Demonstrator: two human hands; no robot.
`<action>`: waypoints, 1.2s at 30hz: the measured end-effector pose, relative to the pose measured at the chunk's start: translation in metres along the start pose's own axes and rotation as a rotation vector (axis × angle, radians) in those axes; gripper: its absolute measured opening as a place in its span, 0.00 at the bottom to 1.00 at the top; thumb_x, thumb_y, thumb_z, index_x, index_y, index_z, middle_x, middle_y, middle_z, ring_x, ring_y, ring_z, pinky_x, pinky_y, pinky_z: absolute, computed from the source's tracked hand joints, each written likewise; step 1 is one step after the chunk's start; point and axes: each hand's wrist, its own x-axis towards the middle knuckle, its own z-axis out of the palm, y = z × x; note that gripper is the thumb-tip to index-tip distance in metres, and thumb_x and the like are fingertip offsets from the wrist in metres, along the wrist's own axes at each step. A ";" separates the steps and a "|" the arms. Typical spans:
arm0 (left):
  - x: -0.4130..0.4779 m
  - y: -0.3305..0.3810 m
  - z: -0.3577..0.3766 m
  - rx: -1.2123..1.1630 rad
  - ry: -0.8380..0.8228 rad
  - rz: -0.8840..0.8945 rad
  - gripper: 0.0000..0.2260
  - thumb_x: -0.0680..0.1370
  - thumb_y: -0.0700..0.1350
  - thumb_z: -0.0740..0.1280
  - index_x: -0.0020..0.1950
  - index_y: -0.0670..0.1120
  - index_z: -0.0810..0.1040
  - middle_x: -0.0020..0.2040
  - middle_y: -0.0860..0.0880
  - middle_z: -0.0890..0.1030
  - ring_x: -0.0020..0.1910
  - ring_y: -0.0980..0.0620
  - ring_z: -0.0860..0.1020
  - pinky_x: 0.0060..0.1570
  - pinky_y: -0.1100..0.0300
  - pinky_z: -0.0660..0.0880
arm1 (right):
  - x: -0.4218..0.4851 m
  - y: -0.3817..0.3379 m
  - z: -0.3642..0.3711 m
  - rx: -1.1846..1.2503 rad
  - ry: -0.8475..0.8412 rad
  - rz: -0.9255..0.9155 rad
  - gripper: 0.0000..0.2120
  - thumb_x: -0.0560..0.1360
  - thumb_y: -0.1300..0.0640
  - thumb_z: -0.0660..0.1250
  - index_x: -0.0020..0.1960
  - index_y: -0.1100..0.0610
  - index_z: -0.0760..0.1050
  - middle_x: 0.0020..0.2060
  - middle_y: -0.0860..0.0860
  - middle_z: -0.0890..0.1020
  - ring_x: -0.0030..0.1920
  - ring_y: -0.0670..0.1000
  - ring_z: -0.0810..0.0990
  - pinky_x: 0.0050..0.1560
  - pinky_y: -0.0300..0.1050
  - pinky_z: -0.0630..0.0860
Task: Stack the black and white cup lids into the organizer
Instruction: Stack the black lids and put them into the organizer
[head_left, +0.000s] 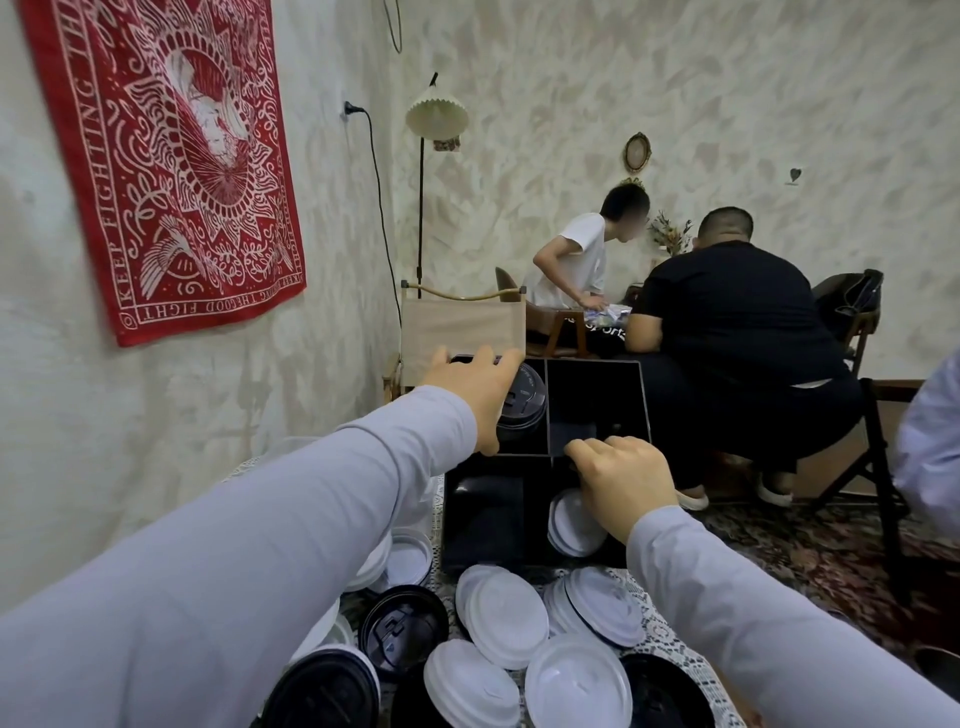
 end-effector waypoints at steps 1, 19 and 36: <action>0.001 0.000 0.000 -0.002 -0.005 0.001 0.39 0.66 0.49 0.74 0.70 0.50 0.56 0.63 0.48 0.69 0.53 0.43 0.76 0.65 0.48 0.58 | 0.000 0.000 0.001 0.002 -0.001 0.002 0.16 0.45 0.67 0.72 0.30 0.55 0.73 0.21 0.49 0.70 0.21 0.53 0.69 0.24 0.40 0.65; 0.016 -0.013 0.009 0.007 -0.128 0.039 0.42 0.70 0.46 0.75 0.74 0.55 0.50 0.68 0.48 0.64 0.67 0.31 0.58 0.59 0.43 0.71 | 0.002 -0.002 -0.003 0.035 -0.014 0.020 0.17 0.46 0.69 0.76 0.30 0.56 0.75 0.21 0.49 0.71 0.21 0.53 0.70 0.25 0.39 0.62; 0.016 0.001 0.018 0.428 -0.017 0.113 0.40 0.74 0.45 0.67 0.77 0.48 0.44 0.68 0.43 0.64 0.67 0.45 0.64 0.68 0.49 0.53 | -0.002 -0.001 -0.002 0.104 0.067 -0.008 0.15 0.49 0.69 0.74 0.32 0.57 0.77 0.22 0.50 0.74 0.22 0.54 0.72 0.26 0.40 0.67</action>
